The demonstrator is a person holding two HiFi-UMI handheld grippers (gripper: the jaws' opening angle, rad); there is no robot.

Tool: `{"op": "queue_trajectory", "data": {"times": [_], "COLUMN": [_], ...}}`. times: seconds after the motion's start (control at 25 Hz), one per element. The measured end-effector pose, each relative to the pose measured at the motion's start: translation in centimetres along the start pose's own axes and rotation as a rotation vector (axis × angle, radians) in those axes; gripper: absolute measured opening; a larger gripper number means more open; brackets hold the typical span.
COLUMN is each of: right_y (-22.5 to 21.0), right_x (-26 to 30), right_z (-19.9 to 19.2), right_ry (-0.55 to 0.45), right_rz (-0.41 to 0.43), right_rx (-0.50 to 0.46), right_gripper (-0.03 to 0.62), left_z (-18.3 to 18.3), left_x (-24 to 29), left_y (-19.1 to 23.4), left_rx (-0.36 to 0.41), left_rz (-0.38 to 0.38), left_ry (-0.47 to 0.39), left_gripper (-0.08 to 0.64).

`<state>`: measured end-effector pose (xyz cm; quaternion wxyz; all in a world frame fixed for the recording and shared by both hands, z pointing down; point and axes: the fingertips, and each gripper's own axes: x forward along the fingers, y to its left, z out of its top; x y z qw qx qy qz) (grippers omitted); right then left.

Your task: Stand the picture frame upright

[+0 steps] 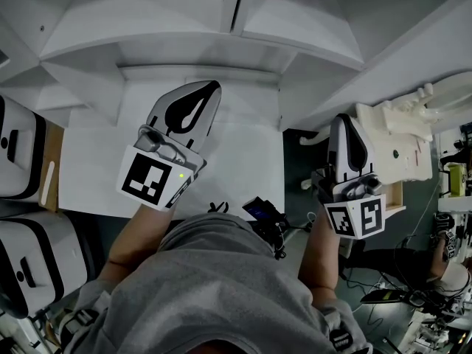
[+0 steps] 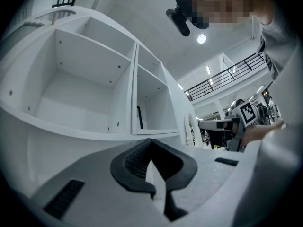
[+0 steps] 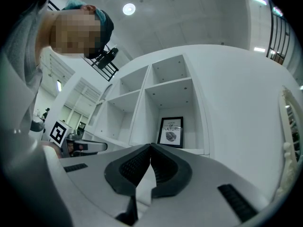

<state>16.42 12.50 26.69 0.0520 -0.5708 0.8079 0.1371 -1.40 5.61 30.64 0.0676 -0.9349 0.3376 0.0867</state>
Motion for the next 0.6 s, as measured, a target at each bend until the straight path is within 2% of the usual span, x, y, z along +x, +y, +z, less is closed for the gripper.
{"op": "queue_trajectory", "data": {"times": [0.6], "right_y": [0.25], "right_x": [-0.33], "right_z": [-0.45], "right_ry": [0.001], "right_rz": [-0.004], "right_rx": [0.005], "right_gripper": [0.028], "left_z": [-0.04], "left_x": [-0.40], "left_y": [-0.05], "left_rx": [0.015], "left_rz": [0.009], "left_ry": [0.010], "left_gripper": [0.008]}}
